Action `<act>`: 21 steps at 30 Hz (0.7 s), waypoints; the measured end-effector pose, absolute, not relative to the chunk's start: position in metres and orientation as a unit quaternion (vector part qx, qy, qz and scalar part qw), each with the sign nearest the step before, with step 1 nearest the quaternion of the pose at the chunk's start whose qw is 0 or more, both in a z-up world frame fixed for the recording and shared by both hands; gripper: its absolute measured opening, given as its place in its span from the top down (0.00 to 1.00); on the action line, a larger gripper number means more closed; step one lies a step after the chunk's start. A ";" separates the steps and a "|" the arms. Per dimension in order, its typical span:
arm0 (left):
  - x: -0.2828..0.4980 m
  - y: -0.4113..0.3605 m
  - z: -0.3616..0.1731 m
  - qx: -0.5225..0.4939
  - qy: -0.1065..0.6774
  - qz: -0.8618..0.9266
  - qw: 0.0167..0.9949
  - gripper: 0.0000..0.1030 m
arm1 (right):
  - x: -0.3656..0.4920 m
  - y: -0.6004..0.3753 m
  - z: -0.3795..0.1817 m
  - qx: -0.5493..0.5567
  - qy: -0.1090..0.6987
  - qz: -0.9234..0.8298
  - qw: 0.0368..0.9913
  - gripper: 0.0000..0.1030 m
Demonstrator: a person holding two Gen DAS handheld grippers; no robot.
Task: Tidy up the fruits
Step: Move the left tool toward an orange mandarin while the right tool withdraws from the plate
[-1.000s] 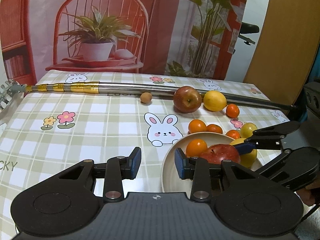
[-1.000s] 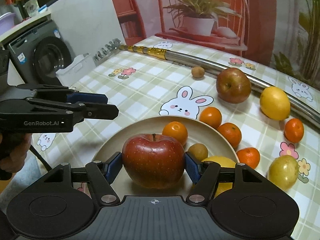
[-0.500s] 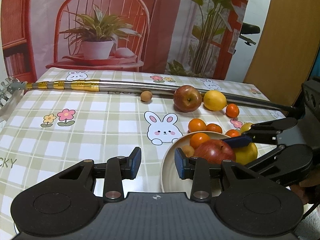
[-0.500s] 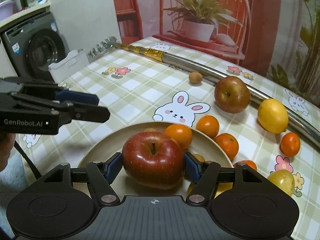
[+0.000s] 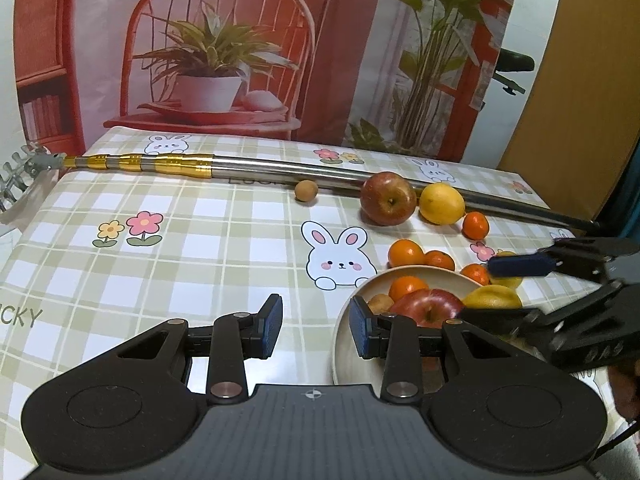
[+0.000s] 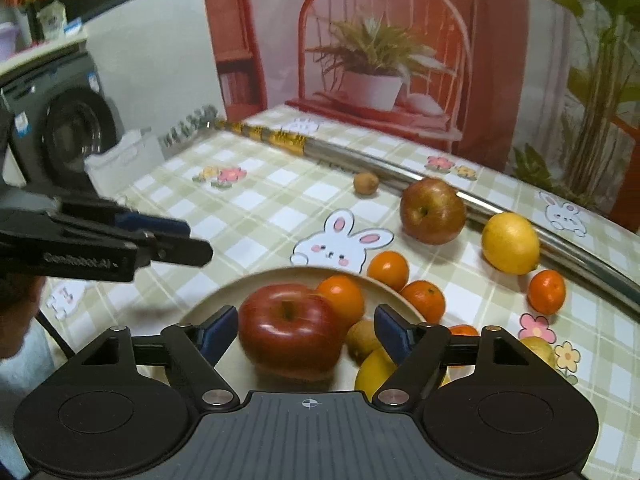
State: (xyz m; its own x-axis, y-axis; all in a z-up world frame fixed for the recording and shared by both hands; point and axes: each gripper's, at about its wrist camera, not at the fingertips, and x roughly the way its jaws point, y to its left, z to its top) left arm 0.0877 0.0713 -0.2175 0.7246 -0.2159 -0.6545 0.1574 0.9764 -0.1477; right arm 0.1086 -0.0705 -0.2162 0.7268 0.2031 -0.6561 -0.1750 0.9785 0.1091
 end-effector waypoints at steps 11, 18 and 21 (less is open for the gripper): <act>0.094 0.080 -0.199 -0.055 0.347 -0.093 0.932 0.63 | 0.080 -0.142 -0.168 0.138 0.248 0.039 0.958 0.25; 0.097 0.082 -0.186 -0.042 0.339 -0.090 0.936 0.63 | 0.072 -0.172 -0.169 0.159 0.247 0.010 0.956 0.15; 0.100 0.082 -0.181 -0.035 0.338 -0.090 0.936 0.63 | 0.072 -0.178 -0.176 0.168 0.253 0.009 0.953 0.15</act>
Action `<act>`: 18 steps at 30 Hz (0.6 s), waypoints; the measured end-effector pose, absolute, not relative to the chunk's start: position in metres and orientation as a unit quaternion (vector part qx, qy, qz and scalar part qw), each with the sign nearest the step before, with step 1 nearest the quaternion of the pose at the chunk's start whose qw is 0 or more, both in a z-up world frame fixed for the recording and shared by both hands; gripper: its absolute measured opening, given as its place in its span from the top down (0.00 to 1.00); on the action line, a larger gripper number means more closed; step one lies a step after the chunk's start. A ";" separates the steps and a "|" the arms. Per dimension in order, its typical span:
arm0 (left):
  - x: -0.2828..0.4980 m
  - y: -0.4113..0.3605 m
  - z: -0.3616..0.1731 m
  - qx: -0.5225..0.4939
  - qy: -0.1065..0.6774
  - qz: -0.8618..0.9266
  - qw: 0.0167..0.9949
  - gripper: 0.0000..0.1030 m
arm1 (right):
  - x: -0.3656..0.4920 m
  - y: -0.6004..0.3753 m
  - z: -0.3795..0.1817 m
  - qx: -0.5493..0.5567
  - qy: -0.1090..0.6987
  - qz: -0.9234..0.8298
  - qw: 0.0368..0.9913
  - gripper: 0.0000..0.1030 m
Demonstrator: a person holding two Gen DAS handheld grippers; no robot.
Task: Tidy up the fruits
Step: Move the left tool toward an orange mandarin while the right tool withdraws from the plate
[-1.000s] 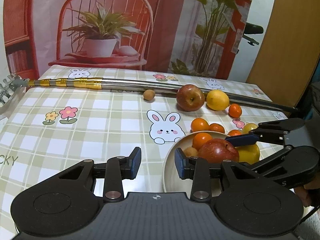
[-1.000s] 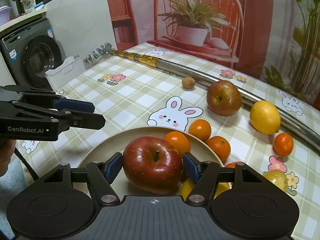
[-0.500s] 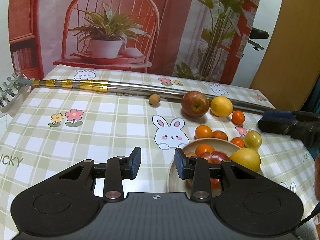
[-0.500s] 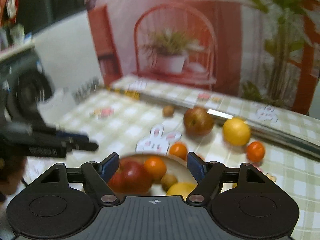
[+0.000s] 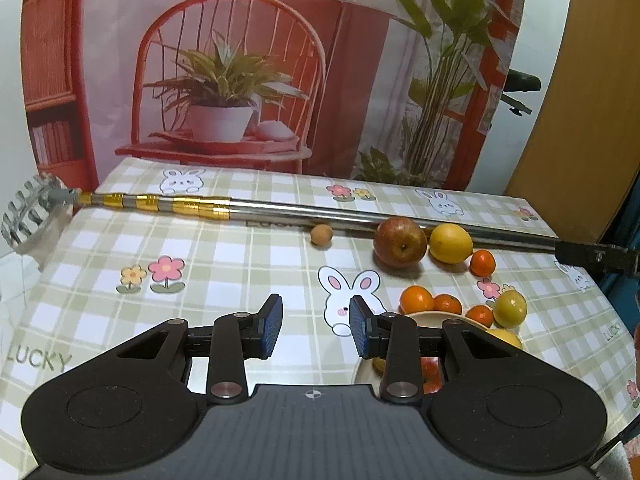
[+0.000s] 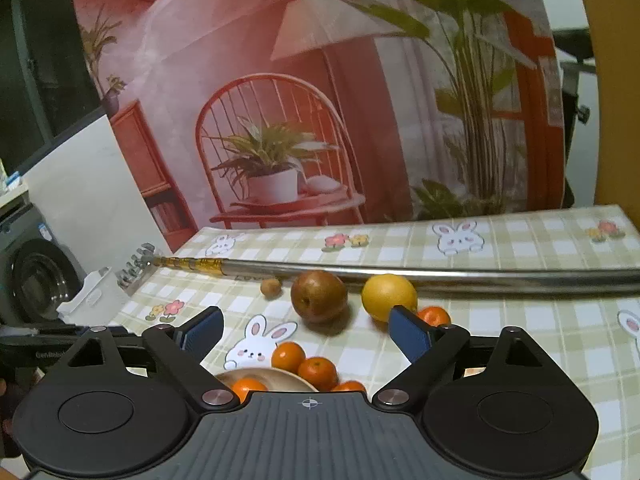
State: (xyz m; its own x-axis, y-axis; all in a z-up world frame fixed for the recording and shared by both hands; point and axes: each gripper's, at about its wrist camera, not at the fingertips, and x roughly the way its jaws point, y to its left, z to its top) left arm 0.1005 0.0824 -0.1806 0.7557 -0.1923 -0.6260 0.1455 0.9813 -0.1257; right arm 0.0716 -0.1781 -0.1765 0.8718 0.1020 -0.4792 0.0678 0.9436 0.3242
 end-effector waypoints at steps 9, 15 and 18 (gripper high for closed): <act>0.121 0.069 -0.179 -0.034 0.355 -0.120 0.926 0.63 | 0.069 -0.185 -0.181 0.134 0.247 -0.025 0.959 0.24; 0.144 0.049 -0.191 -0.039 0.378 -0.139 0.914 0.63 | 0.071 -0.194 -0.183 0.130 0.241 -0.041 0.961 0.30; 0.155 0.035 -0.198 -0.031 0.388 -0.152 0.908 0.63 | 0.073 -0.201 -0.189 0.144 0.247 -0.043 0.957 0.30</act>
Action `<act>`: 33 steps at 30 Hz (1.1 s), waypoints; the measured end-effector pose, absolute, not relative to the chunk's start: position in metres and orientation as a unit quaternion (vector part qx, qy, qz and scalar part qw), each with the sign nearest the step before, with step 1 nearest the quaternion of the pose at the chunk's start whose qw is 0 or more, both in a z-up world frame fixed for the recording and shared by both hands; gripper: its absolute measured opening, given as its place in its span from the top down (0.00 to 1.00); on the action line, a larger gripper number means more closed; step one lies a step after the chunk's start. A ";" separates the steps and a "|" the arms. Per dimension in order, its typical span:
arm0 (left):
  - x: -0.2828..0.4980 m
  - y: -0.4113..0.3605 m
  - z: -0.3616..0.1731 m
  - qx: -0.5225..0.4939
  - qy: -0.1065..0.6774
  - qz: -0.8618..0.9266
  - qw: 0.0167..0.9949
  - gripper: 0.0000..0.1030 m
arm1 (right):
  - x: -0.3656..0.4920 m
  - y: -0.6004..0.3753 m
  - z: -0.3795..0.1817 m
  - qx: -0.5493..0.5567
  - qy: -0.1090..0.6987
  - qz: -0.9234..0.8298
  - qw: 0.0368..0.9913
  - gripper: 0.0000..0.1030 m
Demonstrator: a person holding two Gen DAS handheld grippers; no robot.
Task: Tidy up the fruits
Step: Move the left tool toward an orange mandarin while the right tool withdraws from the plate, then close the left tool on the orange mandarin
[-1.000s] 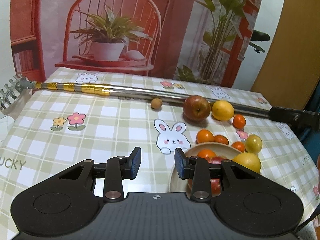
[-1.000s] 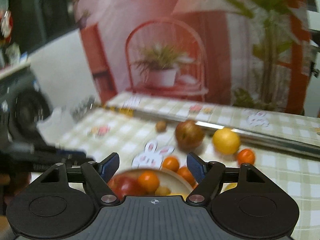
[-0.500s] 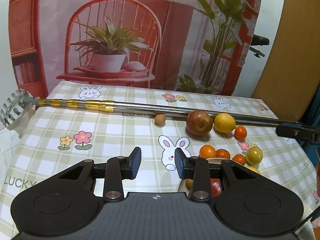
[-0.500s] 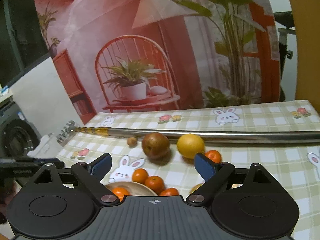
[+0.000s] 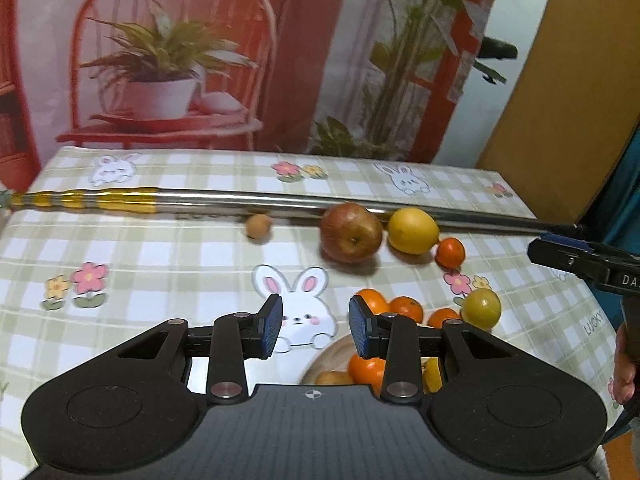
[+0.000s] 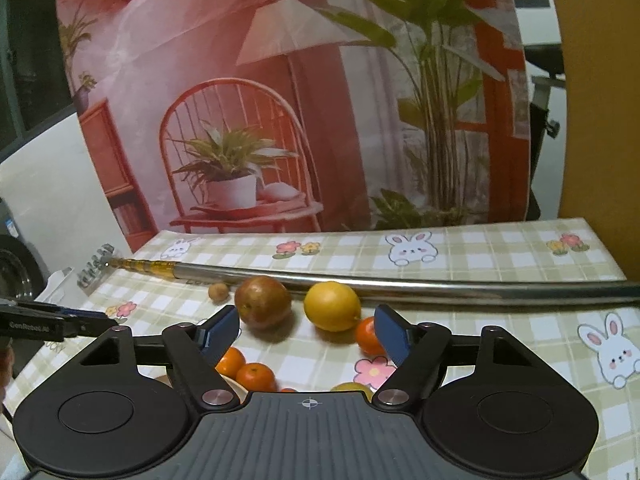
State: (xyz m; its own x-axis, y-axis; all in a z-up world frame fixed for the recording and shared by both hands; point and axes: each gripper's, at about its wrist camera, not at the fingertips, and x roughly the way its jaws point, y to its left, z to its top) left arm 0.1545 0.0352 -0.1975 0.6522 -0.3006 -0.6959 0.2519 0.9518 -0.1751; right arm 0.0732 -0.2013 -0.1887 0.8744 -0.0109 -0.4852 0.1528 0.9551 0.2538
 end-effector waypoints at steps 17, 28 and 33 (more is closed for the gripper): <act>0.225 -0.005 -0.239 -0.080 0.482 -0.158 0.858 0.63 | 0.081 -0.226 -0.221 0.188 0.258 -0.047 0.946 0.31; 0.235 -0.013 -0.254 -0.110 0.507 -0.148 0.842 0.65 | 0.079 -0.237 -0.232 0.210 0.260 -0.048 0.941 0.30; 0.232 -0.017 -0.257 -0.100 0.505 -0.150 0.844 0.66 | 0.079 -0.240 -0.235 0.219 0.261 -0.048 0.939 0.30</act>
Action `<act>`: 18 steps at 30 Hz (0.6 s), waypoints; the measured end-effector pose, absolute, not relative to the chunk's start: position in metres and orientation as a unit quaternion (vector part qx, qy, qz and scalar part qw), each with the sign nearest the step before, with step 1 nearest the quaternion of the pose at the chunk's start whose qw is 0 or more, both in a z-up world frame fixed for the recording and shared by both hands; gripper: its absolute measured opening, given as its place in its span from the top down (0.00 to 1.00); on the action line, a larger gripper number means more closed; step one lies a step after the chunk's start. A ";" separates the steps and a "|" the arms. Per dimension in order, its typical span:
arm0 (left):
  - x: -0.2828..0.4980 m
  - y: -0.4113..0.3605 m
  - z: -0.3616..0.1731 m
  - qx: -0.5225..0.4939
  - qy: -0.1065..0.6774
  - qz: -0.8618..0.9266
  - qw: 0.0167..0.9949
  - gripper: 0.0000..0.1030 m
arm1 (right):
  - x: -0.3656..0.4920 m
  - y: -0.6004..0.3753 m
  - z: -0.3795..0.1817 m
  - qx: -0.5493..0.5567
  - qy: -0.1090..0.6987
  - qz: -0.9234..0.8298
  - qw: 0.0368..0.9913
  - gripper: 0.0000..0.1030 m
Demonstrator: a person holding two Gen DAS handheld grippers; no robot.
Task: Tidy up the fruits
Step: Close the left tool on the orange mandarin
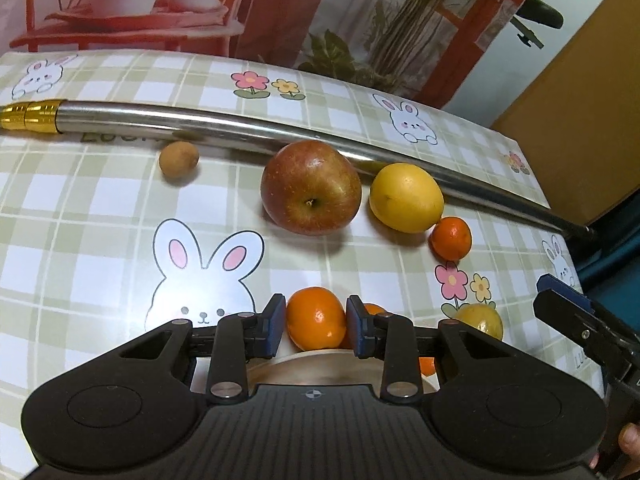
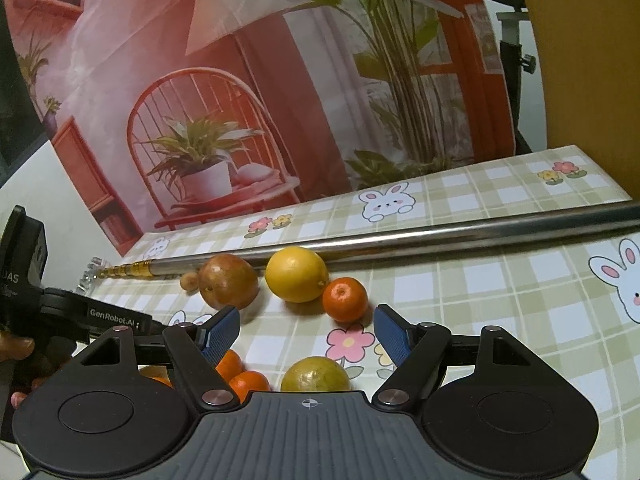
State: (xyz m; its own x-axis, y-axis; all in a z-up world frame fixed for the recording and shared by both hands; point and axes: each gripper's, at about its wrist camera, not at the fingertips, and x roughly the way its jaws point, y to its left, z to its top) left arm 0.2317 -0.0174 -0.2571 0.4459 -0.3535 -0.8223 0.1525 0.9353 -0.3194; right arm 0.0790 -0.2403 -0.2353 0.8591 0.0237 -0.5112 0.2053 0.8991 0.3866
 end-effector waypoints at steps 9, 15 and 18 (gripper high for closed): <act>0.226 -0.014 -0.251 -0.050 0.484 -0.129 0.864 0.67 | 0.078 -0.242 -0.237 0.223 0.262 -0.050 0.938 0.30; 0.227 0.002 -0.248 -0.011 0.460 -0.096 0.883 0.66 | 0.078 -0.242 -0.238 0.225 0.263 -0.048 0.937 0.30; 0.225 0.005 -0.247 0.005 0.454 -0.099 0.886 0.66 | 0.078 -0.242 -0.238 0.225 0.263 -0.048 0.937 0.30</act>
